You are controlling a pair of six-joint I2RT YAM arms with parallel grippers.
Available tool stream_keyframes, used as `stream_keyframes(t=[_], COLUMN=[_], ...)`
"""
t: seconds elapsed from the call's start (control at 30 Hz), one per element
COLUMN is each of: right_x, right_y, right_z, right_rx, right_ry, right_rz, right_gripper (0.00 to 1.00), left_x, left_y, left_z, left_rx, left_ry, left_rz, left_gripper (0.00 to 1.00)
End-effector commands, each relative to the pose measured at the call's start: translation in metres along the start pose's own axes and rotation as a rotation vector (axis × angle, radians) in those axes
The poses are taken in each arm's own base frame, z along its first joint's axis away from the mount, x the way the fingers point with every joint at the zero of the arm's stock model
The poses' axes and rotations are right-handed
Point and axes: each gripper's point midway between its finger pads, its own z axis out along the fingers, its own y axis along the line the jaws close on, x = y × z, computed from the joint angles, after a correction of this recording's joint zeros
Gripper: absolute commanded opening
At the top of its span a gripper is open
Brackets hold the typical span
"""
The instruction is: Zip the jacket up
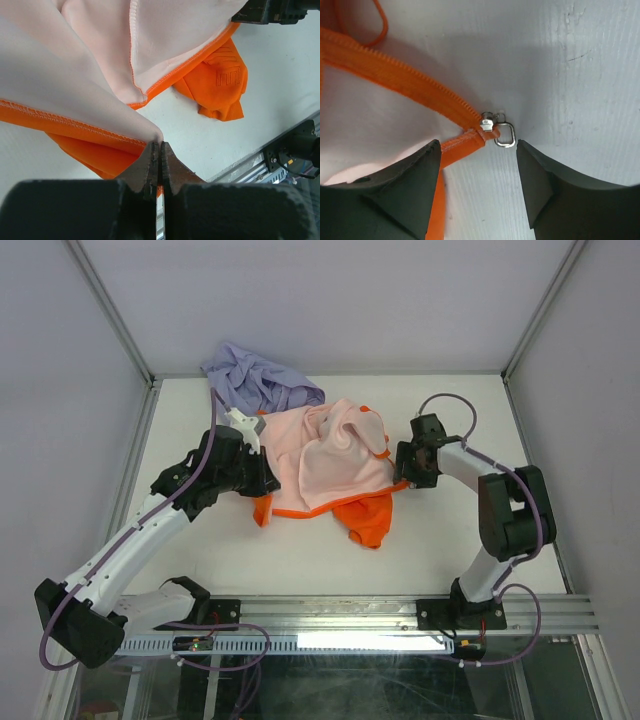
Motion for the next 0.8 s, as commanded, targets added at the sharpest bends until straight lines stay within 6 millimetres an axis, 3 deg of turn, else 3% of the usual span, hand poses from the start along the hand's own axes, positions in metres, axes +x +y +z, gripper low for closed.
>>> stream_keyframes(t=[0.0,0.13,0.27,0.37,0.43,0.63,0.7,0.77], right_x=[-0.032,-0.017,-0.011,-0.025,-0.045,-0.110,-0.119,-0.110], right_y=[0.002,-0.006,-0.012,-0.012,-0.013,-0.017,-0.005,0.010], right_z=[0.010,0.028,0.036,0.024,0.007,-0.056,-0.067,-0.067], right_rx=[0.027,0.077,0.117,0.131,0.148,0.194,0.132,0.047], right_ry=[-0.080,-0.012,0.023,-0.009,-0.057,-0.196,-0.197,-0.141], right_rz=[0.045,0.053,0.055,0.038,0.018,-0.051,-0.106,-0.163], right_gripper=[0.64,0.57,0.31,0.10,0.00,0.00,0.02,0.17], left_x=[-0.015,-0.016,-0.029,-0.053,-0.071,-0.139,-0.156,-0.164], left_y=[-0.004,0.001,0.003,0.012,0.021,0.044,0.042,0.036], left_z=[-0.004,-0.003,-0.009,-0.016,-0.021,-0.040,-0.046,-0.048], left_rx=[-0.004,-0.029,-0.059,-0.120,-0.159,-0.196,-0.197,-0.180], left_ry=[-0.063,-0.070,-0.121,-0.192,-0.226,-0.336,-0.364,-0.371], left_rz=[-0.008,-0.004,-0.003,0.013,0.017,0.011,0.033,0.045], left_gripper=[0.00,0.00,0.00,0.00,0.00,0.00,0.00,0.00])
